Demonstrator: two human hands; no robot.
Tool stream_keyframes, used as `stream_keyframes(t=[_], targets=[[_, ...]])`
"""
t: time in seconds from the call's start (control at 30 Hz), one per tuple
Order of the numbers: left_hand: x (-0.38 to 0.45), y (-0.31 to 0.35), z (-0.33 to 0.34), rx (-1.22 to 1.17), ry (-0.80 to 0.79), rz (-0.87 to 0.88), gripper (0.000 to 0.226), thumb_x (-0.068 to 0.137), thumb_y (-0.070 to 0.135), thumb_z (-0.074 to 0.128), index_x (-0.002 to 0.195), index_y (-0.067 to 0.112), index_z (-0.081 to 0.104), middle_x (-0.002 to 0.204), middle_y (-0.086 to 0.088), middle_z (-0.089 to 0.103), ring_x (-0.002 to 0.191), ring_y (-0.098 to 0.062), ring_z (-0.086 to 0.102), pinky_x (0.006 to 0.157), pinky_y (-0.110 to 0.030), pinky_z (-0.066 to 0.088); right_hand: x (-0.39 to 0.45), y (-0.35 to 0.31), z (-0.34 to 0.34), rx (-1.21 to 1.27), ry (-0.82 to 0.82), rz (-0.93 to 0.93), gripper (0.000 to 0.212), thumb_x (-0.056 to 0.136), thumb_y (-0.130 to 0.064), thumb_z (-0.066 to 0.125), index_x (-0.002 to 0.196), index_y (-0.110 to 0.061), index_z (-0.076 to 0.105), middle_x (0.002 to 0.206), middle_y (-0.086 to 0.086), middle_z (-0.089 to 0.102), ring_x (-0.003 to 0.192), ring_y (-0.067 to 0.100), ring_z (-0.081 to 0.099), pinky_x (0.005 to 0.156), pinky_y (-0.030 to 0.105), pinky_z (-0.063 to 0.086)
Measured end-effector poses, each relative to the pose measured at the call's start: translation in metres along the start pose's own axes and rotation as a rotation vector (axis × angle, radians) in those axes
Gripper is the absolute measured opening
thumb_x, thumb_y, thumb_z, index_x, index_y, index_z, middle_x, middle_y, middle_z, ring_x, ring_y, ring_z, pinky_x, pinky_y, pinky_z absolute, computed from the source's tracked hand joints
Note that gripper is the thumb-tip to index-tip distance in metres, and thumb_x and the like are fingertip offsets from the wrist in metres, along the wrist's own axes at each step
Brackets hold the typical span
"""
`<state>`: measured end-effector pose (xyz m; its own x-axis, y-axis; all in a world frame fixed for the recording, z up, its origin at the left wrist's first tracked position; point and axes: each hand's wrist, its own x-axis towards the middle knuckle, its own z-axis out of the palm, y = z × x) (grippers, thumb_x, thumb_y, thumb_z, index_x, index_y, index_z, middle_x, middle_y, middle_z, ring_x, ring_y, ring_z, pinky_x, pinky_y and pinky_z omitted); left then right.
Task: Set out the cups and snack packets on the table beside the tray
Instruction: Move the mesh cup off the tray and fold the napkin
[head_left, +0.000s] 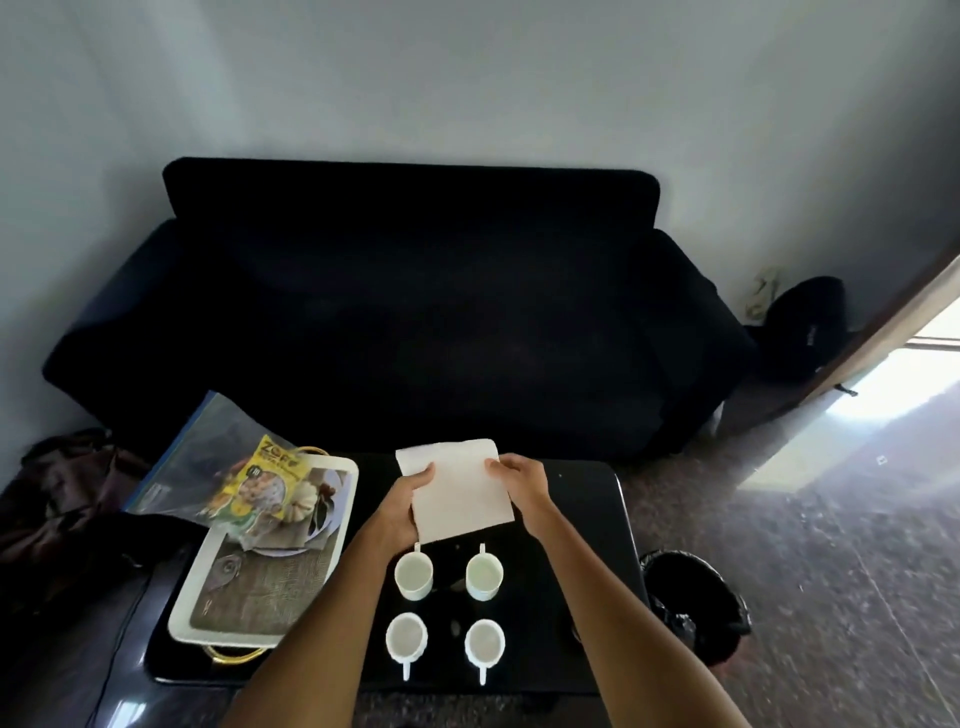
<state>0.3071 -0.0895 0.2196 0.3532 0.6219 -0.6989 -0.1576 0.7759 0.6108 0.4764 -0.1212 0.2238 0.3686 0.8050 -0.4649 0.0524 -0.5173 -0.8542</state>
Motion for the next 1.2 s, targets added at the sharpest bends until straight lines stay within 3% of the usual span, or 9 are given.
stream_keyframes(t=[0.2, 0.37, 0.53, 0.63, 0.7, 0.77, 0.87, 0.97, 1.2], targets=[[-0.005, 0.007, -0.016, 0.082, 0.205, 0.210, 0.039, 0.101, 0.010, 0.038, 0.139, 0.000, 0.039, 0.137, -0.026, 0.047, 0.108, -0.029, 0.049, 0.101, -0.053, 0.040, 0.000, -0.011, 0.014, 0.021, -0.024, -0.110, 0.010, 0.081, -0.002, 0.068, 0.090, -0.005, 0.072, 0.098, 0.016, 0.073, 0.093, 0.030, 0.069, 0.090, 0.043, 0.054], [-0.005, 0.017, -0.025, 0.035, 0.133, 0.215, 0.041, 0.093, 0.000, 0.050, 0.134, -0.005, 0.044, 0.122, -0.024, 0.054, 0.110, -0.034, 0.052, 0.089, -0.048, 0.047, -0.002, -0.012, 0.026, 0.032, -0.020, -0.153, 0.013, 0.081, 0.006, 0.064, 0.082, -0.007, 0.068, 0.086, 0.011, 0.071, 0.086, 0.026, 0.068, 0.086, 0.042, 0.055], [0.002, 0.019, -0.025, 0.193, 0.264, 0.242, 0.033, 0.093, -0.002, 0.052, 0.125, -0.007, 0.052, 0.128, -0.026, 0.056, 0.110, -0.034, 0.056, 0.089, -0.043, 0.046, 0.005, -0.012, 0.033, 0.127, 0.040, -0.065, 0.030, 0.086, -0.011, 0.062, 0.114, -0.018, 0.055, 0.096, 0.005, 0.069, 0.093, 0.021, 0.066, 0.088, 0.038, 0.054], [0.007, 0.023, -0.024, 0.354, 0.276, 0.244, 0.035, 0.093, -0.002, 0.051, 0.127, -0.006, 0.052, 0.131, -0.026, 0.055, 0.119, -0.039, 0.054, 0.098, -0.047, 0.044, 0.009, -0.009, 0.033, 0.016, 0.085, -0.110, 0.021, 0.087, -0.008, 0.060, 0.105, -0.019, 0.061, 0.082, -0.002, 0.064, 0.081, 0.015, 0.061, 0.072, 0.027, 0.051], [0.010, 0.026, -0.024, 0.397, 0.263, 0.239, 0.034, 0.093, -0.002, 0.051, 0.126, -0.007, 0.053, 0.130, -0.026, 0.056, 0.119, -0.040, 0.054, 0.098, -0.048, 0.044, 0.009, -0.008, 0.032, -0.017, 0.091, -0.133, 0.019, 0.085, -0.001, 0.060, 0.089, -0.019, 0.065, 0.080, -0.003, 0.064, 0.083, 0.016, 0.061, 0.076, 0.032, 0.053], [0.014, 0.027, -0.025, 0.414, 0.263, 0.240, 0.032, 0.092, -0.004, 0.052, 0.124, -0.008, 0.054, 0.128, -0.028, 0.057, 0.117, -0.041, 0.056, 0.095, -0.048, 0.045, 0.011, -0.003, 0.030, 0.038, 0.087, -0.111, 0.026, 0.082, 0.004, 0.063, 0.088, -0.021, 0.061, 0.085, 0.002, 0.066, 0.086, 0.018, 0.063, 0.082, 0.037, 0.054], [0.018, 0.025, -0.027, 0.395, 0.207, 0.235, 0.024, 0.090, -0.010, 0.050, 0.110, -0.006, 0.063, 0.127, -0.027, 0.058, 0.110, -0.034, 0.058, 0.093, -0.044, 0.046, 0.010, 0.002, 0.026, 0.109, 0.067, -0.088, 0.037, 0.078, 0.010, 0.064, 0.100, -0.020, 0.056, 0.083, 0.000, 0.067, 0.078, 0.012, 0.064, 0.068, 0.022, 0.052], [0.021, 0.024, -0.027, 0.359, 0.120, 0.212, 0.029, 0.089, -0.012, 0.048, 0.076, 0.007, 0.066, 0.128, -0.020, 0.061, 0.116, -0.031, 0.056, 0.102, -0.042, 0.044, 0.012, 0.008, 0.025, 0.005, 0.060, -0.079, 0.029, 0.078, 0.010, 0.062, 0.072, -0.018, 0.063, 0.074, -0.005, 0.063, 0.068, 0.006, 0.057, 0.060, 0.015, 0.045], [0.032, 0.022, -0.030, 0.359, 0.089, 0.187, 0.034, 0.088, -0.010, 0.051, 0.067, 0.012, 0.066, 0.121, -0.013, 0.063, 0.109, -0.031, 0.058, 0.085, -0.037, 0.050, 0.015, 0.021, 0.024, 0.064, 0.087, -0.017, 0.038, 0.080, 0.012, 0.055, 0.054, -0.014, 0.060, 0.072, -0.003, 0.063, 0.075, 0.010, 0.059, 0.066, 0.017, 0.047]])
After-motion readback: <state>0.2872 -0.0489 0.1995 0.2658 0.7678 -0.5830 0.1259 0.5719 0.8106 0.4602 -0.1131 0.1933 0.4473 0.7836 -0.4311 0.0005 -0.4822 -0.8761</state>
